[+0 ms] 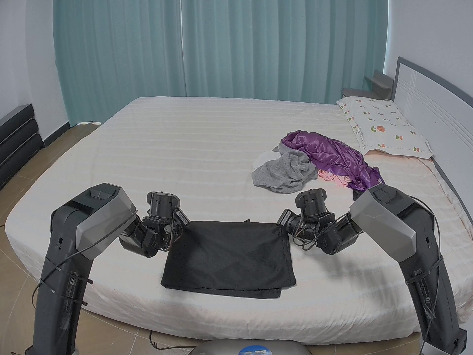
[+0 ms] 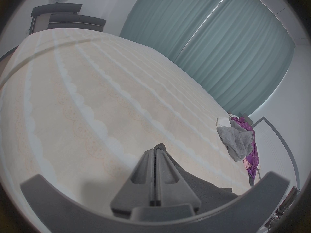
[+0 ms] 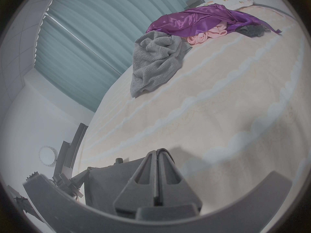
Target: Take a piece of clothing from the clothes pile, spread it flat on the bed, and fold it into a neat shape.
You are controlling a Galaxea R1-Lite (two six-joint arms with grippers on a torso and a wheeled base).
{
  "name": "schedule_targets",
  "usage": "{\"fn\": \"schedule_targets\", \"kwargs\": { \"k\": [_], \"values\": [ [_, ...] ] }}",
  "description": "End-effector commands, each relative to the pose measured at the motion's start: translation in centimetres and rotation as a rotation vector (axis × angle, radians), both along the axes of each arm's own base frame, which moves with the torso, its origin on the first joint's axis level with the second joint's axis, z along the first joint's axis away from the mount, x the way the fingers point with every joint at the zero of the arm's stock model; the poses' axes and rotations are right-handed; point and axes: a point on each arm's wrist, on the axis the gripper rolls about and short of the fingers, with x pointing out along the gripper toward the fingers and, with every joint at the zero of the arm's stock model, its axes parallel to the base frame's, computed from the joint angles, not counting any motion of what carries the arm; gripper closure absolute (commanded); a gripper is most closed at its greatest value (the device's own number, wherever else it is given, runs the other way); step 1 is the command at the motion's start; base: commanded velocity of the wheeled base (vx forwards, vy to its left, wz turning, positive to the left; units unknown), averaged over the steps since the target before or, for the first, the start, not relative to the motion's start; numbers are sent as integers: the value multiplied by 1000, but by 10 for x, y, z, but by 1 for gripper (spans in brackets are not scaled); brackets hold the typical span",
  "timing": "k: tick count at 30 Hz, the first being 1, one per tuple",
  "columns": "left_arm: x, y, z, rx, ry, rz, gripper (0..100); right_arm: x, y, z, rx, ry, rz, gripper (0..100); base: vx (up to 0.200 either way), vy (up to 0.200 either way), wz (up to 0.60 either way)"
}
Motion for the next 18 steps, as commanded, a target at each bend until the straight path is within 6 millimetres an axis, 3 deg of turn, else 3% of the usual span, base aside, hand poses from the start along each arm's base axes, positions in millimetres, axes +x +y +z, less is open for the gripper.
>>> {"fn": "schedule_targets", "kwargs": {
  "k": [1, 15, 16, 17, 18],
  "values": [
    [1, 0, 0, 1, -3, 4, 100, 3, -5, -2, -4, -1, -15, 100, 0, 0, 0],
    [1, 0, 0, 0, -4, 4, 100, 3, -12, -3, -14, 7, -43, 100, 0, 0, 0],
    [1, 0, 0, 0, -4, 4, 0, 3, -12, -4, -14, 8, -41, 100, 0, 0, 0],
    [1, 1, 1, -2, -6, 7, 0, 2, -11, -4, -14, 8, -38, 0, 0, 0, 0],
    [1, 1, 2, -6, -7, 9, 0, 2, -11, -2, -12, 6, -39, 0, 0, 0, 0]
  ]
}}
